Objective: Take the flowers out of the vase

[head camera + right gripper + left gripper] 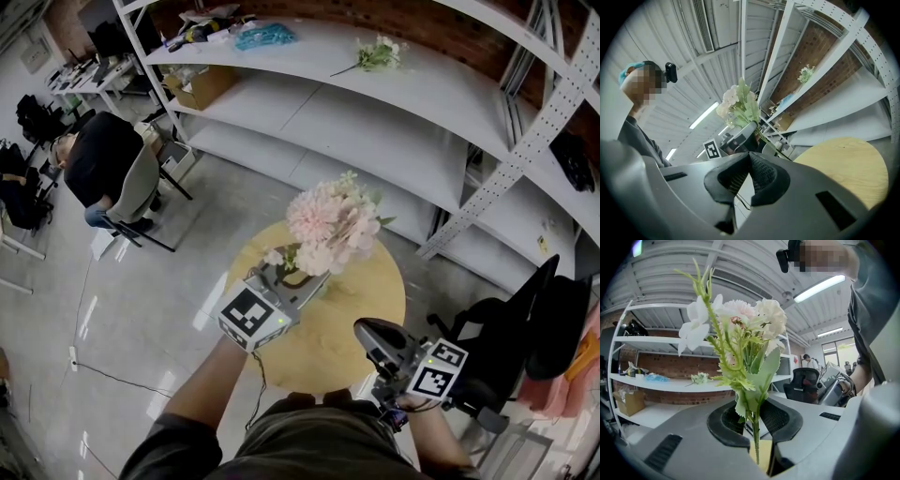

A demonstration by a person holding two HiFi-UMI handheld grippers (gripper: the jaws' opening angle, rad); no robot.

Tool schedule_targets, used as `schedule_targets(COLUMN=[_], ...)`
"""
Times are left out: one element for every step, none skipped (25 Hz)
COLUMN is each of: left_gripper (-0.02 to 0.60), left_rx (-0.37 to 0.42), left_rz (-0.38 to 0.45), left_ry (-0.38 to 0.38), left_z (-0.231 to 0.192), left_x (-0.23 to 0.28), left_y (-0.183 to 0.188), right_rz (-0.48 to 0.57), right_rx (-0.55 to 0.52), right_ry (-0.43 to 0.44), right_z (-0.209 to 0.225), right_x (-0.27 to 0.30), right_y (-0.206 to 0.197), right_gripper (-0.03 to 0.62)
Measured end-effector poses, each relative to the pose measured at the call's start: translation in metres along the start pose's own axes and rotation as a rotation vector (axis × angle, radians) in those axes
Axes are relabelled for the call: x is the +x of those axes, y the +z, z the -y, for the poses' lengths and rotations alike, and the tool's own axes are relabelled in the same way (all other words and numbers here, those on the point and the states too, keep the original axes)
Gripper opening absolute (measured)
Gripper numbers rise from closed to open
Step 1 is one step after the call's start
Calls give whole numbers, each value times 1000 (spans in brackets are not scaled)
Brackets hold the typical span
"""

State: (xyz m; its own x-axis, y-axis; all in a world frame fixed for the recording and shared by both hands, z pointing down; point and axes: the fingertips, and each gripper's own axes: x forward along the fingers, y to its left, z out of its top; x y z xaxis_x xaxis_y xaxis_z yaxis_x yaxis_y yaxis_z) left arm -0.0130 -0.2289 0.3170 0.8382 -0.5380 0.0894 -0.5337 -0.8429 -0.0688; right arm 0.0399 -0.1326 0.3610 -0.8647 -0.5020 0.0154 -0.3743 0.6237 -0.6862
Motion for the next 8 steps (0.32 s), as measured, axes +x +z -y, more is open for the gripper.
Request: schedule_targets(left_gripper=[74,74,74,74,74,74,74,74], left_rx=[-3,-5,-7,-8,-9,-10,-10,-11], left_rz=[-2,-2,-3,-3,-3,-2,-2,-1], left_ry=[1,1,2,3,3,4,4,4], left_z=[0,0,0,0,0,0,0,0], left_x=[1,1,2,3,4,4,5,6], left_y=[-2,-3,-5,-6,-7,-9,-10,-11], right_rz=[-1,-2,-2,-3,-3,-3,-4,-5], right_rx=[0,-1,-1,-1,-2,-3,-3,-4], right_ry=[0,-1,-1,-1,-1,-1,-1,-1], right_z=[1,2,3,4,6,7,8,10], right_x=[0,0,-1,-1,-2,-2,-2,-2], right_y=[0,0,0,0,0,-1,-1,-1], right_gripper=[15,14,15,15,14,14,14,14])
